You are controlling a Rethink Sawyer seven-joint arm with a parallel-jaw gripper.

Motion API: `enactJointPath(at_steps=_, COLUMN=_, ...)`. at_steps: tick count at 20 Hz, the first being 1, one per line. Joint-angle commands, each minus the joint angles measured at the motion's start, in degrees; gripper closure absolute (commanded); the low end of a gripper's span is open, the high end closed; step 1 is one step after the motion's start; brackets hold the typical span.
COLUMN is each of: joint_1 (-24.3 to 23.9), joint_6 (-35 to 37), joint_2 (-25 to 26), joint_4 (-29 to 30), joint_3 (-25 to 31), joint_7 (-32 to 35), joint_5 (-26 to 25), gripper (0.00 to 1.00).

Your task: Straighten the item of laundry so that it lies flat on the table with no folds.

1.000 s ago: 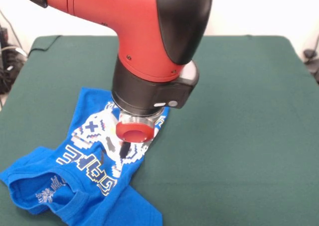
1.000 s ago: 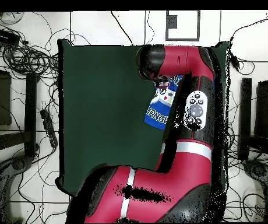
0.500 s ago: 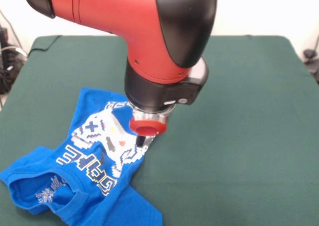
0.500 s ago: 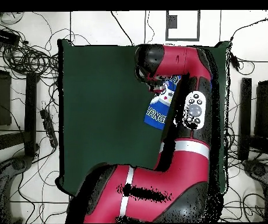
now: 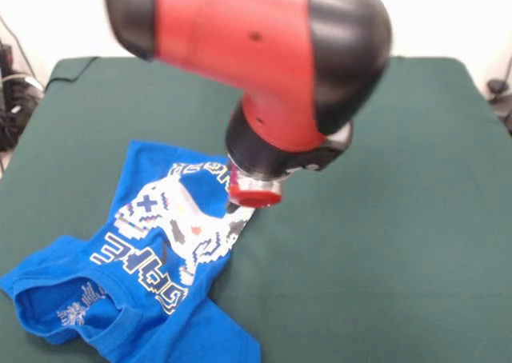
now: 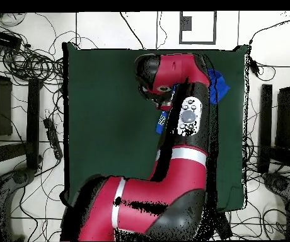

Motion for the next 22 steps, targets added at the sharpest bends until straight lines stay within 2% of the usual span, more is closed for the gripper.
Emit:
enactJointPath(at_steps=1, joint_1=5.98, joint_6=9.94, joint_2=10.52, joint_4=-4.77, joint_3=-3.57, joint_7=8.37, joint_5=-4.48, gripper=0.0)
enactJointPath(at_steps=4, joint_1=6.05, joint_6=9.73, joint_2=14.99, joint_4=-8.13, joint_3=-3.26, joint_7=11.5, joint_5=-3.78, gripper=0.0)
enactJointPath(at_steps=7, joint_1=6.18, joint_6=9.26, joint_2=17.02, joint_4=-9.7, joint_3=-3.62, joint_7=13.01, joint_5=-3.44, gripper=0.0)
enactJointPath(at_steps=12, joint_1=5.86, joint_6=1.16, joint_2=20.28, joint_4=-10.67, joint_3=-4.39, joint_7=15.84, joint_5=-4.29, gripper=0.0)
enactJointPath(at_steps=16, joint_1=5.46, joint_6=-0.09, joint_2=20.35, joint_4=-10.5, joint_3=-4.14, joint_7=11.17, joint_5=-4.19, gripper=0.0)
enactJointPath(at_steps=17, joint_1=5.36, joint_6=-0.27, joint_2=20.16, joint_4=-10.22, joint_3=-3.95, joint_7=10.85, joint_5=-3.9, gripper=1.0)
enactJointPath(at_steps=22, joint_1=5.83, joint_6=-5.11, joint_2=18.71, joint_4=-7.34, joint_3=-4.06, joint_7=11.25, joint_5=-4.17, gripper=1.0)
